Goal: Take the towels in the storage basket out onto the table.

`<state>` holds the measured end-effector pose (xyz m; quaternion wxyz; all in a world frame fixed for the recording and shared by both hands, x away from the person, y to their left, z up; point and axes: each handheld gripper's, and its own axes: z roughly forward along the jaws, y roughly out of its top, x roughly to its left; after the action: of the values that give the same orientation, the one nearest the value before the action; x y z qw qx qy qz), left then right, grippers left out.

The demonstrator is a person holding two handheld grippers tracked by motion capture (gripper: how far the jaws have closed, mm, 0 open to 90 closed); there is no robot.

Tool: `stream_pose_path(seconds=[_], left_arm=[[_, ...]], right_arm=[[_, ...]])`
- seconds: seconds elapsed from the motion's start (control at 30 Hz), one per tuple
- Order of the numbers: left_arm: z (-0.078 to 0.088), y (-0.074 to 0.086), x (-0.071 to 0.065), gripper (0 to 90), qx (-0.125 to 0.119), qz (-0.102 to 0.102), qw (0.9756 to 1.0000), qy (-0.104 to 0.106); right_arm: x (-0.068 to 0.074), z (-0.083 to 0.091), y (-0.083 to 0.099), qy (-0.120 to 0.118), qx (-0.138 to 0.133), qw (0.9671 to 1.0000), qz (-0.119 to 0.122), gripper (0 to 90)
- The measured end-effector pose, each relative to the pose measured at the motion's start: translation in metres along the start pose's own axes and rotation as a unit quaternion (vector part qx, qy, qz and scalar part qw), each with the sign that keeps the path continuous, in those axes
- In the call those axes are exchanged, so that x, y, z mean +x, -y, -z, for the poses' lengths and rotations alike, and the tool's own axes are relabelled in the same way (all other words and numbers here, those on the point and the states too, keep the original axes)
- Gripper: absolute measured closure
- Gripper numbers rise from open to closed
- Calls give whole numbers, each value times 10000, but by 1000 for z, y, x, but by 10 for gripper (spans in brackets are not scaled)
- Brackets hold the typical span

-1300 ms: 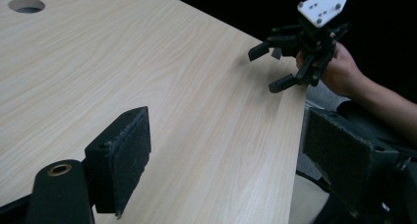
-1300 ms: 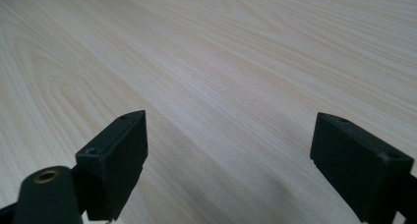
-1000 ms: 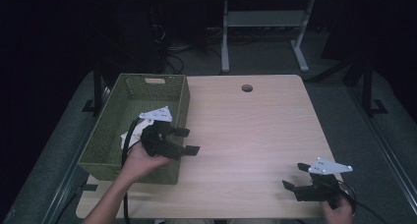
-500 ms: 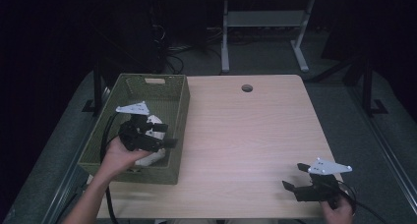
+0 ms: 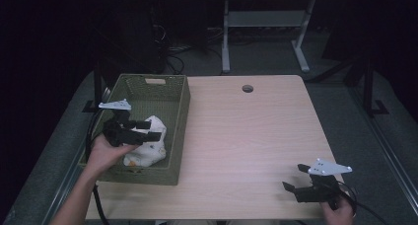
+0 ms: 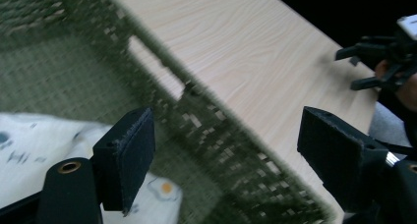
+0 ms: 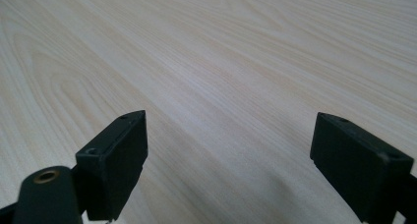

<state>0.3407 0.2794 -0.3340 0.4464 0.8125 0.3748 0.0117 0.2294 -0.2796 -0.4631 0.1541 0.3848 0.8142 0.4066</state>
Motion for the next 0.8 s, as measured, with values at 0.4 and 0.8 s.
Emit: stream_pose_path(seconds=[0.4,0.8], left_arm=[[4,7,25,230,160,321,9988,-325],[2,13,45,255,504,635,9943,-686]], right_arm=[[0,0,0,-17,-1,10000,-4,140],[-1,1,0,-17,-23,10000,4,140]])
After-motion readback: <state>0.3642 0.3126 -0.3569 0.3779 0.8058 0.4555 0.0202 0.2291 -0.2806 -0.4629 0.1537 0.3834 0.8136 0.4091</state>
